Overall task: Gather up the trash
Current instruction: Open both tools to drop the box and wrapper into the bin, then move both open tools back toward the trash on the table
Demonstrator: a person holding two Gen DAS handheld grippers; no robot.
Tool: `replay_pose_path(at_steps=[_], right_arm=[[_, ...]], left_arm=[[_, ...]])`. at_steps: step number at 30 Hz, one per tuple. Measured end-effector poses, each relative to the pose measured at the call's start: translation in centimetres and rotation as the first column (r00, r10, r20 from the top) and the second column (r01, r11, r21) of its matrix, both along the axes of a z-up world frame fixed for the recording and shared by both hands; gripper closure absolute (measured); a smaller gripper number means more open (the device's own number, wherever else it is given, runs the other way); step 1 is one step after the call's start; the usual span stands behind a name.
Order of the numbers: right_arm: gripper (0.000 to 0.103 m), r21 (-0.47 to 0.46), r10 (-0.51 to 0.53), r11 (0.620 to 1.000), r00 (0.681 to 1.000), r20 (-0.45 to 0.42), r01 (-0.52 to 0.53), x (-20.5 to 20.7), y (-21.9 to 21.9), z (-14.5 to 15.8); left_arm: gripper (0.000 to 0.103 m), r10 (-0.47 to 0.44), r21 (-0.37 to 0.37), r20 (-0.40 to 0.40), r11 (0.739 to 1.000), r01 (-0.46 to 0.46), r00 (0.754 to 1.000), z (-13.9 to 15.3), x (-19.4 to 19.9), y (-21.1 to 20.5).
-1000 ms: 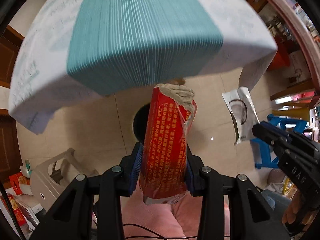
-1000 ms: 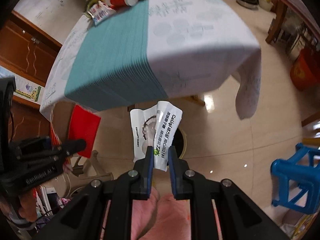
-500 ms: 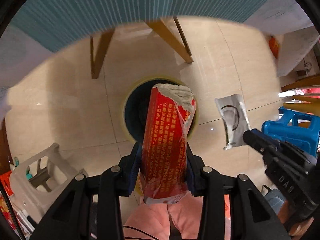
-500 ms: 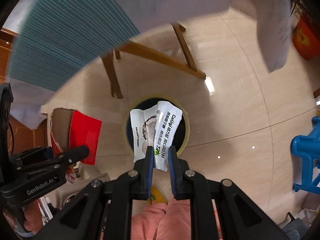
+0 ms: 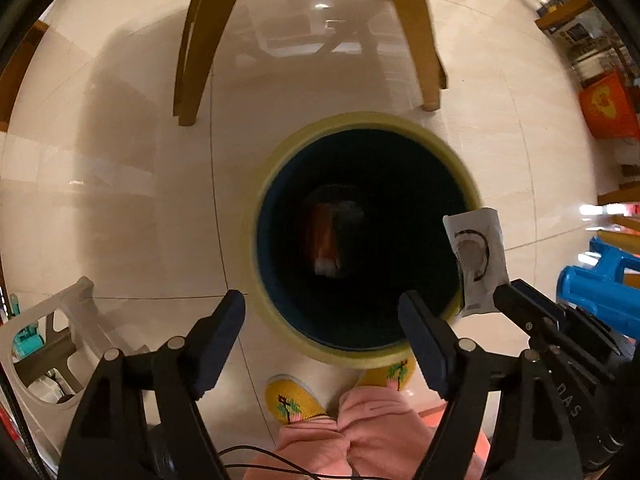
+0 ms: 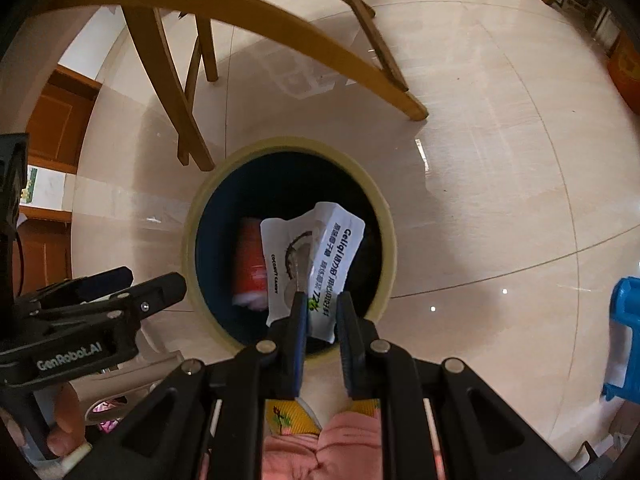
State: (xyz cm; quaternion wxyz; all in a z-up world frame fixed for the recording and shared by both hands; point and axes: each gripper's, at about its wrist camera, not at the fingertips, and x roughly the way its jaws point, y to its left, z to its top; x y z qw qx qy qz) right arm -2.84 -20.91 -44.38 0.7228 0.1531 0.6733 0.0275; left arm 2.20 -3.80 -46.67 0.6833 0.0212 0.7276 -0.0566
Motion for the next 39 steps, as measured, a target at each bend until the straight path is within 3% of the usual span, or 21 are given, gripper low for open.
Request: replay_pose_path(at_steps=[5, 8, 9, 13, 19, 23, 28, 34, 39], right_arm=[[0.086, 0.021, 0.013, 1.0, 1.0, -0.003, -0.013, 0.8, 1.3, -0.9], [0.084, 0.036, 0.006, 0.999, 1.0, -0.01, -0.006, 1.3, 1.8, -1.1], [0.08, 0.044, 0.004, 0.999, 1.0, -0.007, -0.004, 1.5, 2.0, -0.9], [0.042, 0.041, 0.021, 0.999, 0.999, 0.035, -0.022, 1.7, 2.9, 0.7], [0.041, 0.024, 0.004, 1.0, 0.999, 0.044, -0.005, 1.2, 3.3, 4.6], [0.041, 0.021, 0.006, 1.0, 0.999, 0.046, -0.007, 0.7, 3.2, 8.3], [0.041, 0.029, 0.032, 0.999, 0.998, 0.049, -0.033, -0.7, 3.2, 15.0], [0.041, 0.031, 0.074, 0.997, 0.996, 0.05, -0.076, -2.7, 2.9, 23.9], [0.041, 0.018, 0.143, 0.989, 0.983, 0.115, -0.146, -4.1, 3.1, 32.4]], left_arm=[[0.023, 0.032, 0.006, 0.023, 0.999, -0.032, 0.999, -0.3, -0.3, 3.0], [0.011, 0.053, 0.006, 0.05, 0.999, -0.053, 0.997, 0.9, -0.8, 4.0], [0.011, 0.058, 0.007, 0.056, 0.998, -0.059, 0.997, 1.3, -0.6, 4.0], [0.011, 0.085, -0.017, 0.069, 0.996, -0.084, 0.994, 3.3, -1.2, 5.3], [0.011, 0.112, -0.035, 0.089, 0.993, -0.109, 0.99, 8.6, -2.5, 5.9], [0.011, 0.151, -0.04, 0.105, 0.988, -0.148, 0.983, 13.7, -3.6, 6.6], [0.011, 0.179, -0.039, 0.114, 0.984, -0.176, 0.977, 20.7, -4.5, 7.3], [0.011, 0.134, -0.007, 0.186, 0.991, -0.135, 0.973, 31.2, -5.5, 7.9], [0.011, 0.078, 0.027, 0.285, 0.996, -0.089, 0.955, 39.0, -6.2, 7.4]])
